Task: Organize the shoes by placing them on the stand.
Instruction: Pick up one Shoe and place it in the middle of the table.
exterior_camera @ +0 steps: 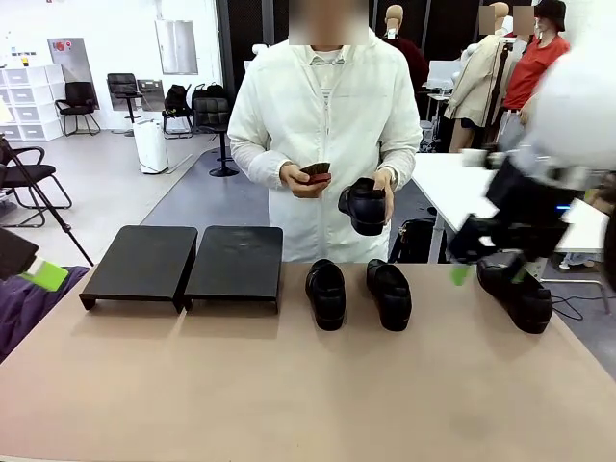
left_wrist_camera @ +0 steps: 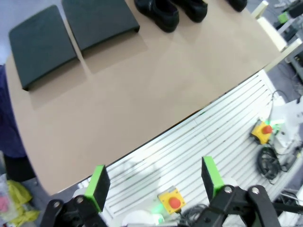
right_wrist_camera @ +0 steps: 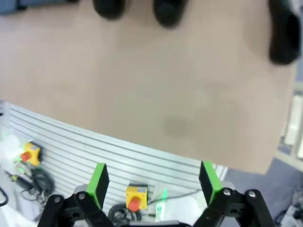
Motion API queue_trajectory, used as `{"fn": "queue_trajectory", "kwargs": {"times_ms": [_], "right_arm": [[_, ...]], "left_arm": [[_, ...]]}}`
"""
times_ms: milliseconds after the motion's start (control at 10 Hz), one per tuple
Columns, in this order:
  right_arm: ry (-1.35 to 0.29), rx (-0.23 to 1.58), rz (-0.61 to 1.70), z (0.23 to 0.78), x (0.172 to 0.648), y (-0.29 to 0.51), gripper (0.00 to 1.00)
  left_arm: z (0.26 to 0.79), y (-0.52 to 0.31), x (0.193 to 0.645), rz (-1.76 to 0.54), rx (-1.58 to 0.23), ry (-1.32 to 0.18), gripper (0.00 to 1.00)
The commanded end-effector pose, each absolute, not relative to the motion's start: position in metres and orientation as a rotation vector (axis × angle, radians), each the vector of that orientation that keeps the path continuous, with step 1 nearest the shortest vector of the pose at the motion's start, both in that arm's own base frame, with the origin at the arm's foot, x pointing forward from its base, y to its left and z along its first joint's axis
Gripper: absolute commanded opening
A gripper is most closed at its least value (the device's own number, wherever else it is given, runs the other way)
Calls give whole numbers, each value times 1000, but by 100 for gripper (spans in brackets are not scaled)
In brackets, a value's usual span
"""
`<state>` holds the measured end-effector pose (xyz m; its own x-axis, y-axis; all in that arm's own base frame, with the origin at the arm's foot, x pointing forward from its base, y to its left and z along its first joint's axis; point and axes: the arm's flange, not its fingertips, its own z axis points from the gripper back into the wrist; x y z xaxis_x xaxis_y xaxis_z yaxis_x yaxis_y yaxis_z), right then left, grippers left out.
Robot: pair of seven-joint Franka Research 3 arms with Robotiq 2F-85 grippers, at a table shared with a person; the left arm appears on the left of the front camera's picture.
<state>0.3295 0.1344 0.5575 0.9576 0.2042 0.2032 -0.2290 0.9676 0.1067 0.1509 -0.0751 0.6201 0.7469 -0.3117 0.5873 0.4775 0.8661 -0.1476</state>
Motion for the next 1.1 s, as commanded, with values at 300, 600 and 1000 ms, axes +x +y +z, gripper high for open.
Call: {"fn": "queue_trajectory", "kwargs": {"times_ms": [300, 600, 1000], "right_arm": [[-179, 157, 174, 593, 325, 74, 100], [-134, 222, 121, 618, 242, -31, 100], [-90, 399, -30, 638, 191, -120, 100]], "left_arm": [[621, -75, 151, -457, -314, -579, 100], [621, -75, 151, -457, -314, -579, 100], [621, -75, 151, -457, -314, -579, 100]]}}
